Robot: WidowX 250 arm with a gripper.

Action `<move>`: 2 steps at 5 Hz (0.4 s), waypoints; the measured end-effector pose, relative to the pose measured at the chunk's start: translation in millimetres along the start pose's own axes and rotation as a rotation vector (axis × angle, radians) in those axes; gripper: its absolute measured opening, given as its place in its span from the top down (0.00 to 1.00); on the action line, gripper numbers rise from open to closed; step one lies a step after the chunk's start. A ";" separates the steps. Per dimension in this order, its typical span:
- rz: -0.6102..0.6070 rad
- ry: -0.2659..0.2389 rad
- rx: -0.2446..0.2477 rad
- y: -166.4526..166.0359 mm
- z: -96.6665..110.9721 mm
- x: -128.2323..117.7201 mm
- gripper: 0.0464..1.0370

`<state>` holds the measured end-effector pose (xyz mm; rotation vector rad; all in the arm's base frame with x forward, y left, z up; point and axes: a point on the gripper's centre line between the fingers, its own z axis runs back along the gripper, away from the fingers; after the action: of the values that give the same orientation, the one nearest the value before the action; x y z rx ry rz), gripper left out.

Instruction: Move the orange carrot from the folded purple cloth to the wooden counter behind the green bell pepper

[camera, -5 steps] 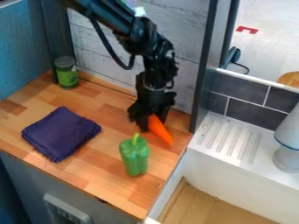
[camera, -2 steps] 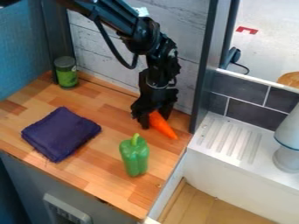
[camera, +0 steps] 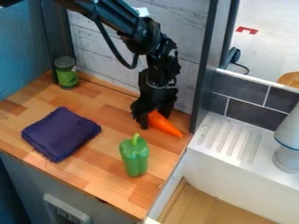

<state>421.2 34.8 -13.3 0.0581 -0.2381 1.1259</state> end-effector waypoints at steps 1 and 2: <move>0.001 0.004 0.013 2.4 -0.1 -0.1 0.06; 0.028 0.035 0.019 9.6 3.5 -0.3 0.05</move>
<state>411.8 38.2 -10.6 0.0517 -0.1974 1.1559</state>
